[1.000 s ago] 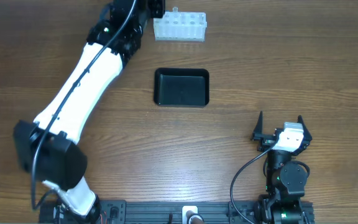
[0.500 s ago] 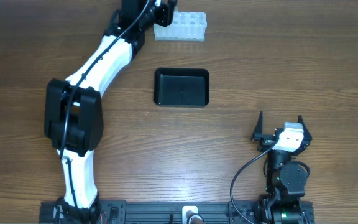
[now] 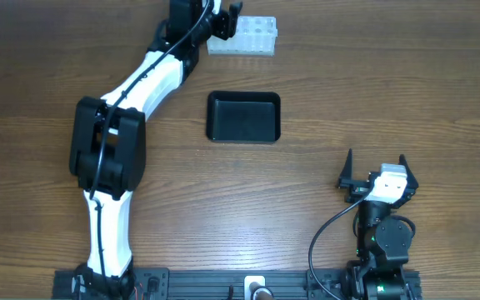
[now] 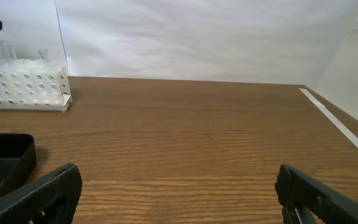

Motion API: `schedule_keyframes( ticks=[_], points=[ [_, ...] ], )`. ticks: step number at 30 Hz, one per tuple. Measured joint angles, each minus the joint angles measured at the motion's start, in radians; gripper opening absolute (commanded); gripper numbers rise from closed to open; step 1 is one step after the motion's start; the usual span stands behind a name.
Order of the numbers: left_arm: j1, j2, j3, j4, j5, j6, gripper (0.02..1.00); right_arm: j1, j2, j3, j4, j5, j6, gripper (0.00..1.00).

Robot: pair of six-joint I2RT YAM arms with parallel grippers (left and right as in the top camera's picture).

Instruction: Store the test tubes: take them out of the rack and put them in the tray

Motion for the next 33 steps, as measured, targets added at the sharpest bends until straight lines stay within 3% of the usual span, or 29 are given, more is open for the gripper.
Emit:
schedule_keyframes(
  ticks=[33],
  points=[
    [0.000, 0.086, 0.000, 0.094, 0.002, 0.000, 0.652, 0.000, 0.000, 0.000, 0.000, 0.000, 0.000, 0.991]
  ],
)
